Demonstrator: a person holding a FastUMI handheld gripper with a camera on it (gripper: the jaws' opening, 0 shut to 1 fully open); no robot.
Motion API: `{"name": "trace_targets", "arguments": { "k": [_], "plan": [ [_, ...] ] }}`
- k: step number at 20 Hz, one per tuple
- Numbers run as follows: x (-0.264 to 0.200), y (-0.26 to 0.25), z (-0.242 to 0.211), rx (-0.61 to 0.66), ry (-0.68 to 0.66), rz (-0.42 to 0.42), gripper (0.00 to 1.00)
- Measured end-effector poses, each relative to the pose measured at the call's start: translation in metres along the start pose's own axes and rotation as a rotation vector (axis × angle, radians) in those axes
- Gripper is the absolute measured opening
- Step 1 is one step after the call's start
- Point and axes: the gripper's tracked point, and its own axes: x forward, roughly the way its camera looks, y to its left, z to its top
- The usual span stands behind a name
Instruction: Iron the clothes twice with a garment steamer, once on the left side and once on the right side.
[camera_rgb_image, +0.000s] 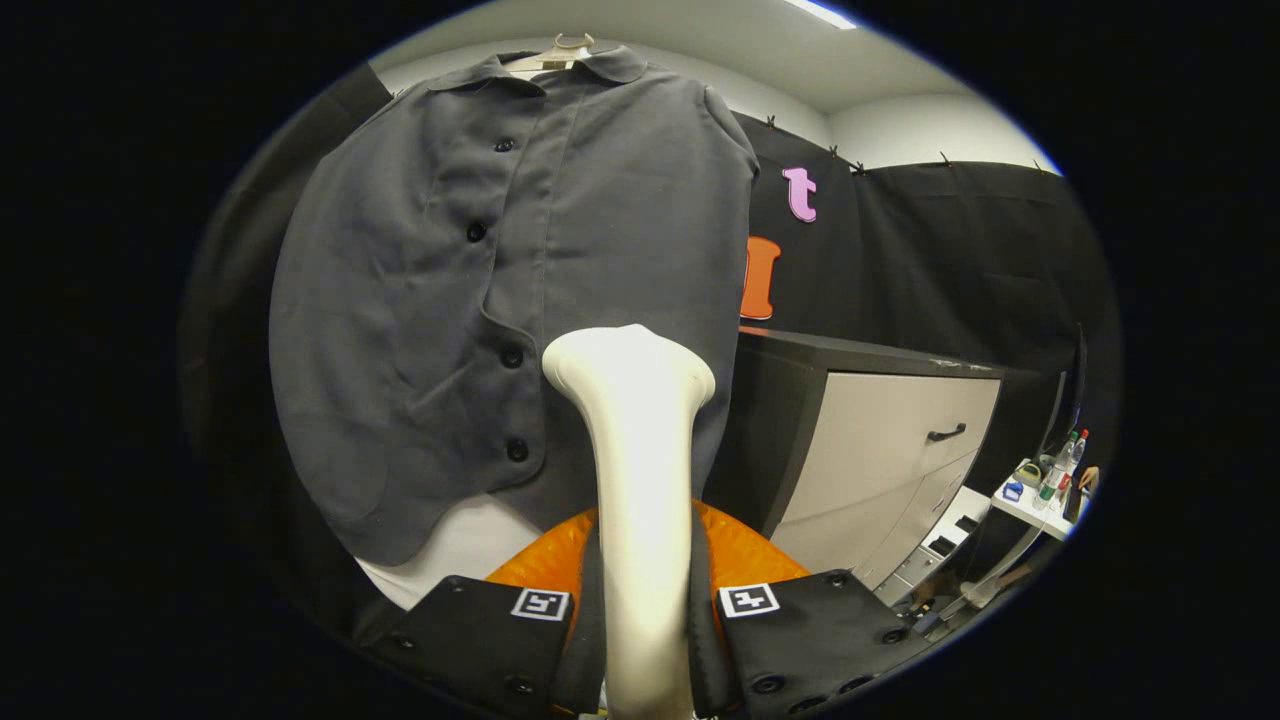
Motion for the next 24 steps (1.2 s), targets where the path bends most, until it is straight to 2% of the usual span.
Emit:
{"name": "trace_targets", "arguments": {
  "k": [8,14,17,24],
  "plan": [
    [-0.005,0.003,-0.031,-0.018,0.038,-0.002,0.41],
    [-0.01,0.003,-0.028,-0.029,0.051,-0.008,0.41],
    [-0.022,-0.007,0.002,-0.03,0.006,-0.04,0.41],
    [-0.069,-0.035,0.122,-0.01,-0.186,-0.124,0.41]
  ]
}}
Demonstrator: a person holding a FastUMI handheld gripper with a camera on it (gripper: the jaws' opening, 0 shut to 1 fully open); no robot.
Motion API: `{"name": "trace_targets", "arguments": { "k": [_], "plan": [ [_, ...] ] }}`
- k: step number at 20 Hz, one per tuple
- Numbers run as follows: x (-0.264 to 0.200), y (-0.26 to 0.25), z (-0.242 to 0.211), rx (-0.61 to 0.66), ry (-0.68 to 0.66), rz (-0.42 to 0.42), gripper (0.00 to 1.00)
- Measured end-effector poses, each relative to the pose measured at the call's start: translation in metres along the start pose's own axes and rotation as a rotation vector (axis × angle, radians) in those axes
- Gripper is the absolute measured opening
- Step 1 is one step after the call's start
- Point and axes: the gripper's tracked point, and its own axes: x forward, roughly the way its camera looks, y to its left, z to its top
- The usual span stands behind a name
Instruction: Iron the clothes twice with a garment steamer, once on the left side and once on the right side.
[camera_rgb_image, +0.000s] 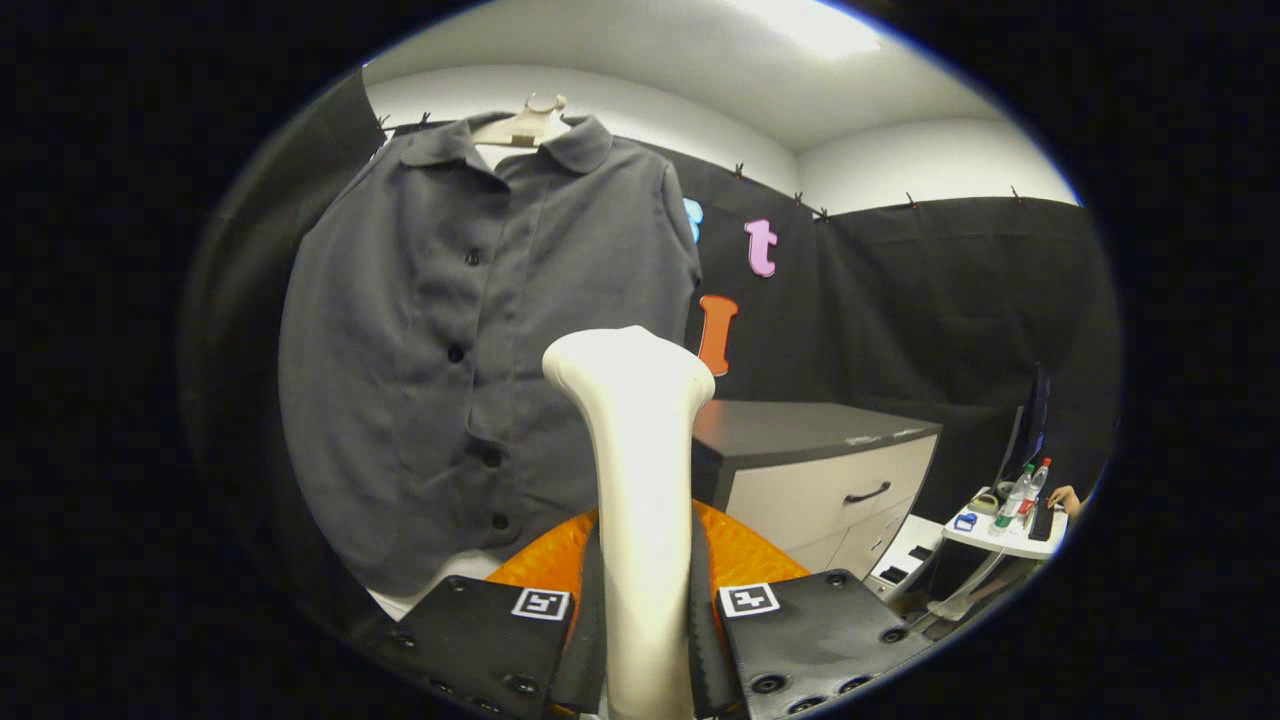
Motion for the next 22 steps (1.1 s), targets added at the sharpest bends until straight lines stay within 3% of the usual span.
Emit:
{"name": "trace_targets", "arguments": {
  "k": [4,9,15,22],
  "plan": [
    [-0.013,0.008,0.06,0.007,-0.097,0.0,0.41],
    [-0.016,0.062,0.109,0.019,-0.181,0.096,0.4],
    [-0.02,0.122,0.136,0.031,-0.199,0.203,0.4],
    [0.001,0.19,0.134,0.034,-0.2,0.349,0.41]
  ]
}}
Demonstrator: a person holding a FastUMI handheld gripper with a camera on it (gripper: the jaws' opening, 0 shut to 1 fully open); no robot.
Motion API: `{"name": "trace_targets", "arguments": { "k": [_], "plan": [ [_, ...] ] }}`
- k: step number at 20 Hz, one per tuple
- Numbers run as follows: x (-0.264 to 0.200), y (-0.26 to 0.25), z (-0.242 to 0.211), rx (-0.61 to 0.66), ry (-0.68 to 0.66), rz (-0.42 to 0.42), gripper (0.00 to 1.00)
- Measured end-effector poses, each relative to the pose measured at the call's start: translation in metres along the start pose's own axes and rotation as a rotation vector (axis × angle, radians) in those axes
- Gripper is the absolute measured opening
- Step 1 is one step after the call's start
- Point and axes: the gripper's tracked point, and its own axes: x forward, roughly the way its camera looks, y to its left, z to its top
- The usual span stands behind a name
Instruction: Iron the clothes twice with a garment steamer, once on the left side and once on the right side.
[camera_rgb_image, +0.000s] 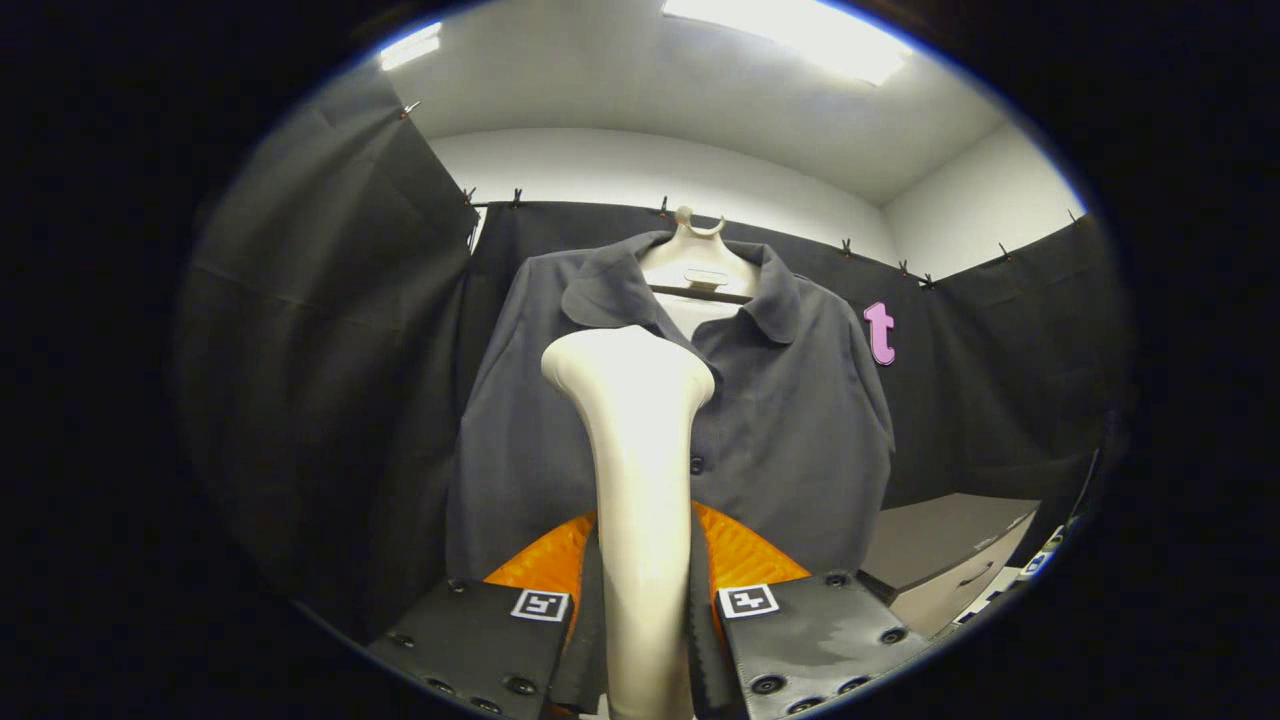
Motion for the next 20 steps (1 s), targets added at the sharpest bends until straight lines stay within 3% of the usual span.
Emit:
{"name": "trace_targets", "arguments": {
  "k": [7,20],
  "plan": [
    [0.027,0.018,-0.016,0.004,0.017,0.054,0.4],
    [0.016,0.01,-0.061,0.004,0.066,0.031,0.41]
  ]
}}
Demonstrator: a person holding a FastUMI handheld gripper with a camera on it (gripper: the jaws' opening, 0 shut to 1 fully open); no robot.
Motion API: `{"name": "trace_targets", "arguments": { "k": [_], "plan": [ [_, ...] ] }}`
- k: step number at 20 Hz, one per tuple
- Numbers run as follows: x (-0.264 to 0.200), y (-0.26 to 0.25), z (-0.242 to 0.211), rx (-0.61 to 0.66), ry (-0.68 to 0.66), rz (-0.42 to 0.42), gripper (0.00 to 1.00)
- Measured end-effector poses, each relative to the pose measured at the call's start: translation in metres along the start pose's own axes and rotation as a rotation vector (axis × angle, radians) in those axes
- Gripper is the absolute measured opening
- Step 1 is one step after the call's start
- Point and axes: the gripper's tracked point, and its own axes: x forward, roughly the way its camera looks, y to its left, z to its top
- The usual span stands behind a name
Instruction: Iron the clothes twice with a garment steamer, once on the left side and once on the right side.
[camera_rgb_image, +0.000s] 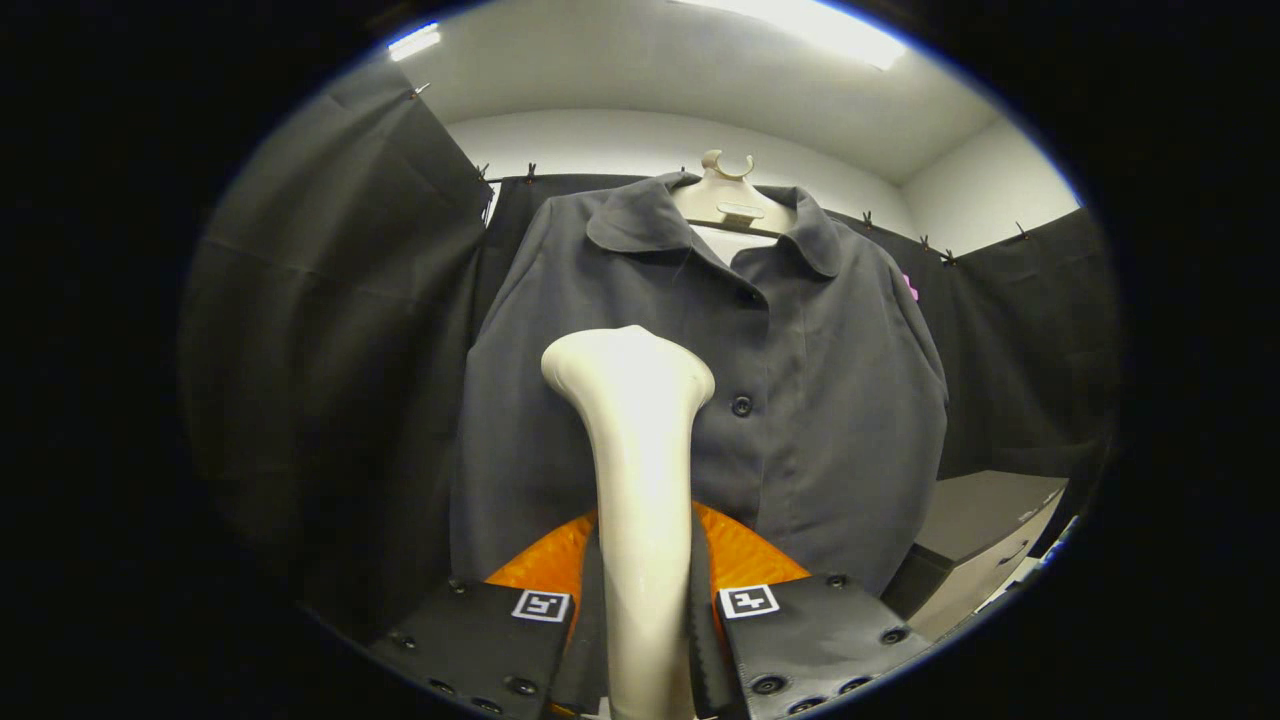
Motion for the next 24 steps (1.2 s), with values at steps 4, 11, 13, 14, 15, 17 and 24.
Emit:
{"name": "trace_targets", "arguments": {
  "k": [4,11,13,14,15,17,24],
  "plan": [
    [-0.007,-0.005,-0.023,-0.007,0.025,-0.015,0.41],
    [-0.022,-0.003,-0.067,-0.039,0.096,-0.023,0.41],
    [-0.03,-0.003,-0.081,-0.044,0.112,-0.023,0.41],
    [-0.033,-0.002,-0.087,-0.041,0.119,-0.021,0.41],
    [-0.034,-0.001,-0.093,-0.04,0.127,-0.021,0.41],
    [-0.039,0.0,-0.106,-0.05,0.143,-0.019,0.41],
    [-0.063,0.004,-0.154,-0.075,0.213,-0.004,0.41]
  ]
}}
